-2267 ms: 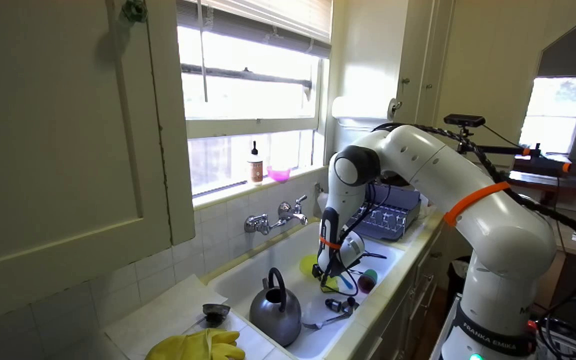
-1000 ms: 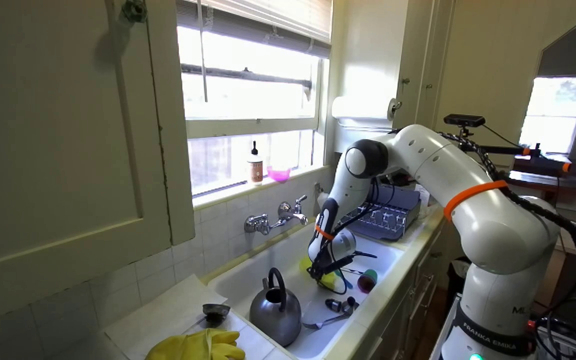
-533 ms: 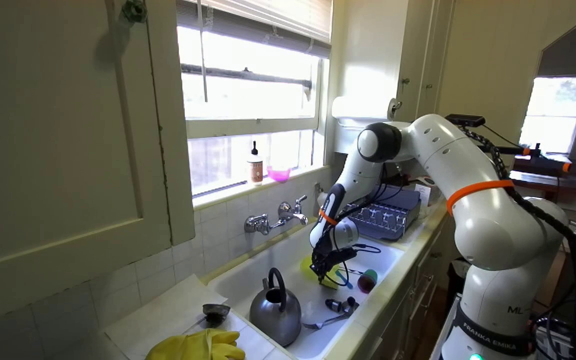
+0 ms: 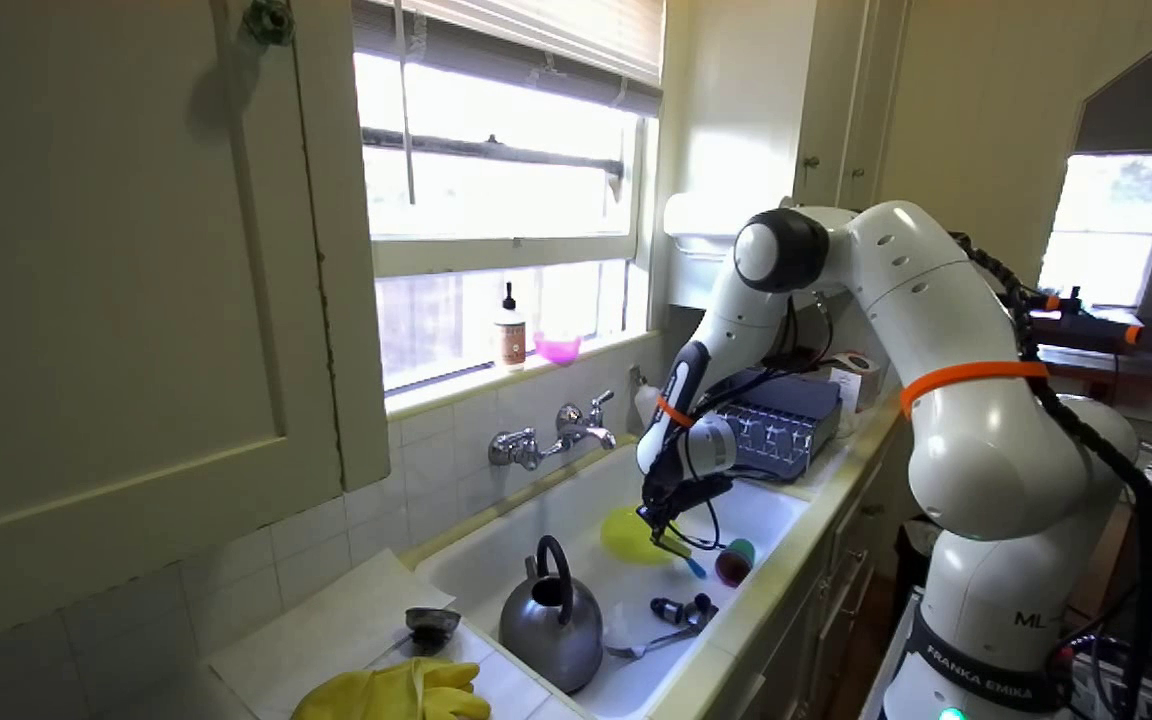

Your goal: Move the kettle to the left side of the sink then use the yellow sponge to wipe the yellow plate.

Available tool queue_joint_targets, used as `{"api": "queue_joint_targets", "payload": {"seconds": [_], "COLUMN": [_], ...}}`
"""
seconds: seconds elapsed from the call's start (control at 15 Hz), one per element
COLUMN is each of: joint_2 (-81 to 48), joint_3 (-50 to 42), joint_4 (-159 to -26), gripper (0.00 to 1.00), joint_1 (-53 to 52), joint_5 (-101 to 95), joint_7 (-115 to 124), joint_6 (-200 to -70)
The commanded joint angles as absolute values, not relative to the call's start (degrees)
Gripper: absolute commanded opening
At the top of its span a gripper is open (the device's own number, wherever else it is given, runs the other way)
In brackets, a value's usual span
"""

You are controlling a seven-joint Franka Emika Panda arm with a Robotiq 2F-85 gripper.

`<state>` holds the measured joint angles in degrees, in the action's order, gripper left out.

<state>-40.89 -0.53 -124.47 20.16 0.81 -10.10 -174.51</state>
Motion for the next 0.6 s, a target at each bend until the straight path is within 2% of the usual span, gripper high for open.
{"api": "queue_joint_targets", "payload": {"seconds": [0.0,0.53], "joint_2": [-37.72,-45.35], "joint_3": [-4.80,-5.50], "joint_4": [-128.30,-121.22], "gripper": [0.01,0.01], "joint_1": [16.64,17.34], "joint_5": [-0.40,-0.67], "joint_7": [-8.53,-7.93], "joint_6": [-181.29,-191.73]}}
